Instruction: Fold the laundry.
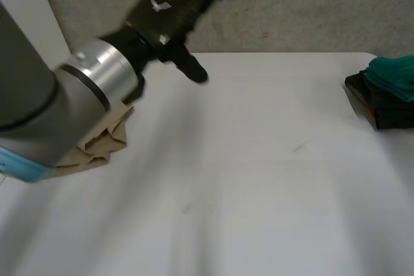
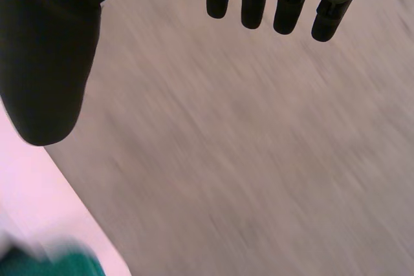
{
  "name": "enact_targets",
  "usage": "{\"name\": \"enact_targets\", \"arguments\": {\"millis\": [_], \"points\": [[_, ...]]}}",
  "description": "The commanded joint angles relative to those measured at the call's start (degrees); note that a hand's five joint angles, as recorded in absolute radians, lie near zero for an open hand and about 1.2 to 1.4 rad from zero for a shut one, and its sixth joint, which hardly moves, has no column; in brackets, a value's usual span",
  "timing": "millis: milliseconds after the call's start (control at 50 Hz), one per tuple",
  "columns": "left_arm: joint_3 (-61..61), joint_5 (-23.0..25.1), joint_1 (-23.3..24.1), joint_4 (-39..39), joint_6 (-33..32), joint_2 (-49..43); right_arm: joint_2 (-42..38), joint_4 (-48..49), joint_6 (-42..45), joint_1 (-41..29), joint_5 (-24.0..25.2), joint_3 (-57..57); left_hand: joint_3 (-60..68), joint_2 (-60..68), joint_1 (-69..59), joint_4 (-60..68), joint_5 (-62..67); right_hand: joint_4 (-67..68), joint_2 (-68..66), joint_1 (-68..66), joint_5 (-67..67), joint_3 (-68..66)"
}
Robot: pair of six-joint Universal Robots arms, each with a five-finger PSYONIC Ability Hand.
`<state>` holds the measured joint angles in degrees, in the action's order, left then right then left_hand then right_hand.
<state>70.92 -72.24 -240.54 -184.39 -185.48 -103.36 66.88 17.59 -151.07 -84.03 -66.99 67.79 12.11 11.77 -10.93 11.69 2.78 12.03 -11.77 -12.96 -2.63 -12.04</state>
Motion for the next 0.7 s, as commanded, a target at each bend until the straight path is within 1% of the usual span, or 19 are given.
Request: {"name": "enact_targets", "arguments": {"millis": [20, 40, 100, 120, 180, 200, 260, 280, 340, 400, 420, 480, 500, 520, 560, 600, 640, 660, 700], "points": [[-2.5, -10.7, -10.7, 0.4, -2.7, -0.2, 6.3, 10.6, 1.1, -16.4, 6.0, 16.3, 2.1, 2.5, -3.3, 2.6, 1.5, -2.0, 1.8, 3.0, 2.6, 2.0], [-2.5, -11.7, -13.2, 0.6, -5.6, -1.8, 7.7, 11.9, 1.9, -18.8, 7.8, 20.2, 2.1, 2.5, -3.3, 2.6, 1.5, -2.0, 1.8, 3.0, 2.6, 2.0], [-2.2, -11.9, -16.4, 1.5, -12.9, -5.3, 8.7, 12.1, 2.4, -21.3, 9.4, 24.8, 2.0, 2.3, -3.2, 2.4, 1.3, -2.0, 1.8, 3.0, 2.6, 2.0], [-2.1, -12.5, -18.0, 1.7, -18.4, -8.0, 8.6, 12.0, 3.3, -22.7, 9.7, 27.7, 1.1, 1.5, -2.3, 1.6, 0.5, -2.0, 1.8, 3.0, 2.6, 2.0], [-2.0, -12.5, -19.9, 1.6, -26.3, -13.0, 8.3, 11.2, 4.6, -24.4, 9.2, 30.6, 1.0, 1.3, -2.1, 1.4, 0.3, -2.0, 1.8, 3.0, 2.6, 2.0], [-2.0, -12.3, -21.2, 1.4, -30.9, -16.7, 7.9, 10.5, 5.9, -25.1, 8.8, 32.2, 0.6, 1.0, -1.8, 1.0, 0.0, -2.0, 1.8, 3.0, 2.6, 2.0], [-2.6, -12.0, -23.6, 1.3, -36.4, -22.1, 7.0, 9.0, 8.8, -25.8, 7.8, 34.4, 0.5, 0.8, -1.6, 0.9, -0.2, -2.0, 1.8, 3.0, 2.6, 2.0], [-3.2, -11.6, -25.4, 1.1, -39.0, -25.5, 6.6, 8.9, 9.6, -25.7, 7.6, 34.9, 0.5, 0.8, -1.6, 0.9, -0.2, -2.0, 1.8, 3.0, 2.6, 2.0], [-5.1, -11.4, -27.3, -0.1, -41.5, -29.8, 5.9, 8.6, 12.4, -25.0, 6.5, 36.4, 0.0, 0.3, -1.1, 0.4, -0.7, -2.0, 1.8, 3.0, 2.6, 2.0], [-6.9, -9.6, -27.9, -3.3, -41.4, -33.1, 5.8, 8.6, 13.4, -24.9, 6.3, 37.1, 3.6, 4.0, -4.8, 4.1, 3.0, -2.0, 1.8, 3.0, 2.6, 2.0], [-7.1, -7.4, -28.0, -5.1, -41.0, -33.7, 5.8, 8.6, 13.5, -24.9, 6.3, 37.5, 14.8, 15.1, -16.0, 15.2, 14.1, -2.0, 1.8, 3.0, 2.6, 2.0], [-7.1, -3.5, -27.9, -8.1, -39.1, -33.7, 5.8, 8.6, 13.5, -24.8, 6.3, 37.9, 41.7, 42.1, -42.9, 42.2, 41.1, -2.0, 1.8, 3.0, 2.6, 2.0], [-6.9, -1.6, -27.8, -9.7, -36.7, -33.5, 5.8, 8.6, 13.5, -24.8, 6.2, 38.1, 60.2, 60.5, -61.3, 60.6, 59.5, -2.0, 1.8, 3.0, 2.6, 2.0], [-6.8, -1.0, -27.6, -10.5, -35.3, -33.4, 5.8, 8.6, 13.5, -24.8, 6.3, 38.3, 67.8, 68.1, -69.0, 68.2, 67.1, -2.0, 1.8, 3.0, 2.6, 2.0], [-6.6, -0.6, -27.3, -11.8, -32.4, -32.9, 5.8, 8.7, 13.5, -24.7, 6.2, 38.6, 67.9, 68.2, -69.1, 68.3, 67.2, -2.0, 1.8, 3.0, 2.6, 2.0], [-5.7, -0.9, -26.2, -13.2, -27.8, -30.3, 6.0, 8.8, 13.4, -24.3, 5.7, 39.0, 67.9, 68.2, -69.1, 68.3, 67.2, -2.0, 1.8, 3.0, 2.6, 2.0], [-4.7, -0.9, -25.2, -13.9, -24.4, -27.2, 6.4, 8.7, 13.4, -23.5, 5.2, 39.2, 67.9, 68.2, -69.1, 68.3, 67.2, -2.0, 1.8, 3.0, 2.6, 2.0], [-3.1, -0.8, -24.1, -14.3, -20.6, -23.4, 6.7, 8.6, 13.3, -22.7, 4.3, 39.2, 67.9, 68.2, -69.1, 68.3, 67.2, -2.0, 1.8, 3.0, 2.6, 2.0], [-1.8, -0.6, -22.9, -14.7, -17.2, -20.4, 7.1, 8.6, 13.3, -22.2, 3.3, 39.2, 67.9, 68.2, -69.1, 68.3, 67.2, -2.0, 1.8, 3.0, 2.6, 2.0]]}}
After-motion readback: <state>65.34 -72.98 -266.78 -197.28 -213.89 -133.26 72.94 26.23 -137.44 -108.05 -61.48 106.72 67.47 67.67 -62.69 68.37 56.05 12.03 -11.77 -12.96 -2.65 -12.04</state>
